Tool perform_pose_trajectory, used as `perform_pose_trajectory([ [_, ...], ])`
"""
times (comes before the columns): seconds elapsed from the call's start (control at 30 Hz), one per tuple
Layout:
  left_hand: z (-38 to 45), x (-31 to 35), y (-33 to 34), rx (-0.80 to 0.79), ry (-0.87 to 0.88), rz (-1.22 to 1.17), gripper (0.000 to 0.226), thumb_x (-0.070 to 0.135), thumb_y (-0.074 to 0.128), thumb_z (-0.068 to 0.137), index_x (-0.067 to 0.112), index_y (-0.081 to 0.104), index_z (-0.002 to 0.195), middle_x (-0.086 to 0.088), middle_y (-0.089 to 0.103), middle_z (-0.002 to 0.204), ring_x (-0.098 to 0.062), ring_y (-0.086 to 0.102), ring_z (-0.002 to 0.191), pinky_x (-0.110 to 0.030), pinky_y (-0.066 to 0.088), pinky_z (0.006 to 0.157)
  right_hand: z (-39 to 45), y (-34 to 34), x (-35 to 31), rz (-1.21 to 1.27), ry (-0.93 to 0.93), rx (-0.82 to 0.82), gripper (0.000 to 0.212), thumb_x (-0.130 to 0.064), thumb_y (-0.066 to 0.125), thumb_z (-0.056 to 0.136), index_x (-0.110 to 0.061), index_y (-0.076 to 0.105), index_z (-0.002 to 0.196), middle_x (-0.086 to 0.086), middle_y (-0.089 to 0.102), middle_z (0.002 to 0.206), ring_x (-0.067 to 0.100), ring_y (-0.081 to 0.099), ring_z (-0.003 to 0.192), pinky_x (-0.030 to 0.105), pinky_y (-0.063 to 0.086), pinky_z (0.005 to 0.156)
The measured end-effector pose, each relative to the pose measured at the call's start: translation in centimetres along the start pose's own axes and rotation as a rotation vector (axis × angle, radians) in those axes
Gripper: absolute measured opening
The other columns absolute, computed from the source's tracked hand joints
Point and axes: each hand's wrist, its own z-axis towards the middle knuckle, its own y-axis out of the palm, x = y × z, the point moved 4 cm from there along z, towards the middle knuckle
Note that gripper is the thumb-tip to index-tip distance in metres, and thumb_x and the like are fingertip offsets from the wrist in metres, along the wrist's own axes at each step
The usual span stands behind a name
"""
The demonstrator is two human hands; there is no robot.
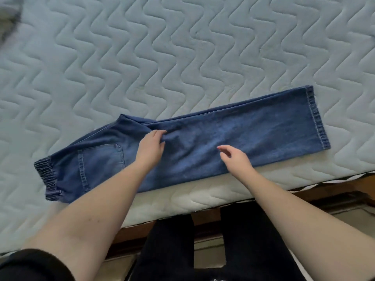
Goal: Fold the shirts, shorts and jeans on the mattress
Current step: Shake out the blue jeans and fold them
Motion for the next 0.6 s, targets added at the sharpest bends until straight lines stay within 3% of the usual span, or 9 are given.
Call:
perform_pose_trajectory([
  [0.1,-2.2,-3.6,-1.0,0.01,0.017,0.016,0.04,0.006,0.058,0.089,0.009,0.059,0.13,-0.01,0.059,0.13,-0.032,0.055,0.116,-0.043,0.044,0.099,-0.3,3.8,-1.7,-0.001,0.002,-0.045,0.029,-0.015,0.054,0.097,-0.018,0.065,0.124,-0.002,0.067,0.122,0.007,0.057,0.106,0.017,0.039,0.095],
  [0.23,-3.3,-7.4,-2.6,0.014,0.031,0.032,0.038,0.005,0.056,0.091,0.009,0.061,0.128,-0.011,0.058,0.131,-0.033,0.055,0.115,-0.043,0.043,0.097,-0.5,7.6,-3.9,-0.016,0.014,-0.067,0.03,-0.015,0.053,0.098,-0.018,0.062,0.127,-0.002,0.066,0.124,0.005,0.055,0.104,0.011,0.035,0.087],
  [0.4,-1.4,-9.7,-4.9,0.097,0.073,0.019,0.037,0.007,0.057,0.091,0.009,0.061,0.128,-0.009,0.059,0.131,-0.031,0.055,0.117,-0.045,0.043,0.098,0.8,10.7,-9.0,-0.12,-0.116,-0.064,0.039,-0.018,0.056,0.097,-0.019,0.055,0.136,-0.002,0.059,0.132,0.012,0.054,0.12,0.02,0.037,0.098],
  [0.5,0.8,-9.9,-6.0,0.164,0.184,0.053,0.038,0.003,0.062,0.085,0.003,0.064,0.123,-0.013,0.063,0.126,-0.035,0.058,0.113,-0.045,0.045,0.096,2.8,12.6,-12.5,-0.256,-0.231,-0.045,0.043,-0.023,0.057,0.095,-0.021,0.052,0.138,-0.002,0.055,0.136,0.018,0.048,0.126,0.035,0.038,0.108],
  [0.6,3.1,-9.5,-6.2,0.137,0.258,0.185,0.041,0.007,0.062,0.087,0.007,0.061,0.129,-0.011,0.06,0.131,-0.033,0.054,0.121,-0.044,0.038,0.101,5.1,14.4,-15.4,-0.441,-0.312,0.018,0.045,-0.03,0.059,0.094,-0.022,0.052,0.138,-0.002,0.054,0.138,0.021,0.044,0.128,0.039,0.034,0.108],
])
